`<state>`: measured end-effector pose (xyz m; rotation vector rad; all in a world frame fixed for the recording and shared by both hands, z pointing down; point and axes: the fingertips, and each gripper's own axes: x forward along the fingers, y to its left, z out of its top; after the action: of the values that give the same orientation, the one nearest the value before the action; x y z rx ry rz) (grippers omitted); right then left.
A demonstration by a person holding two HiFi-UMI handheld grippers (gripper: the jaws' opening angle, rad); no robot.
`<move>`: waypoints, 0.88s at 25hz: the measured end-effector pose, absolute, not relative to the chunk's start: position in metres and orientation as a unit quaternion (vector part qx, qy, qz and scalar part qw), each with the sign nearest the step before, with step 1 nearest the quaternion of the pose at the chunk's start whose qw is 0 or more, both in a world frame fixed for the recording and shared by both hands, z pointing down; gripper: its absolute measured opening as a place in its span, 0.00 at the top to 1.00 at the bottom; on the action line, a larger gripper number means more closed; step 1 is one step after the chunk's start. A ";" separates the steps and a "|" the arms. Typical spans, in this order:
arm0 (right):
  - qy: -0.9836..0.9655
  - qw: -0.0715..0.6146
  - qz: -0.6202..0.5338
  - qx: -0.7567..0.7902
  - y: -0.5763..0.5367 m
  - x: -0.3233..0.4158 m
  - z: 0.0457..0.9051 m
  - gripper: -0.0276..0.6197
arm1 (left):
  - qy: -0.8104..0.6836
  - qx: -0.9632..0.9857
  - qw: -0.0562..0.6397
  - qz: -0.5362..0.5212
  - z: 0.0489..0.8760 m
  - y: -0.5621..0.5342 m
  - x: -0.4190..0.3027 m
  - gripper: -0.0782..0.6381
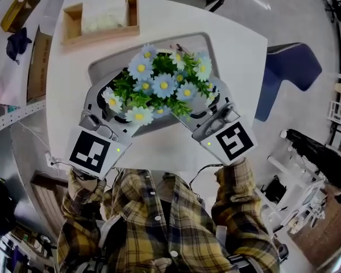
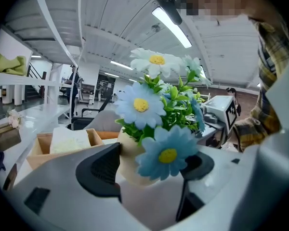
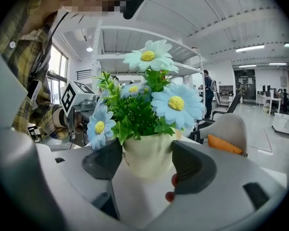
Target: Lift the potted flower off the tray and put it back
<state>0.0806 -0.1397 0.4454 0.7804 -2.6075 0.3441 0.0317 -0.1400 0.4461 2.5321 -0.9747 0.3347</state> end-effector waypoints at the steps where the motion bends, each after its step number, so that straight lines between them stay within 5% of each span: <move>1: -0.931 0.198 0.123 0.279 -0.139 0.081 0.443 0.46 | -0.348 0.908 0.200 0.122 0.444 -0.139 0.032 0.39; 22: -0.925 0.204 0.118 0.299 -0.132 0.079 0.407 0.46 | -0.348 0.909 0.191 0.129 0.412 -0.133 0.033 0.39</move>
<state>0.0793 -0.1318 0.4075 0.8330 -2.5787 0.3292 0.0327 -0.1331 0.4118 2.5530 -0.9766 0.3617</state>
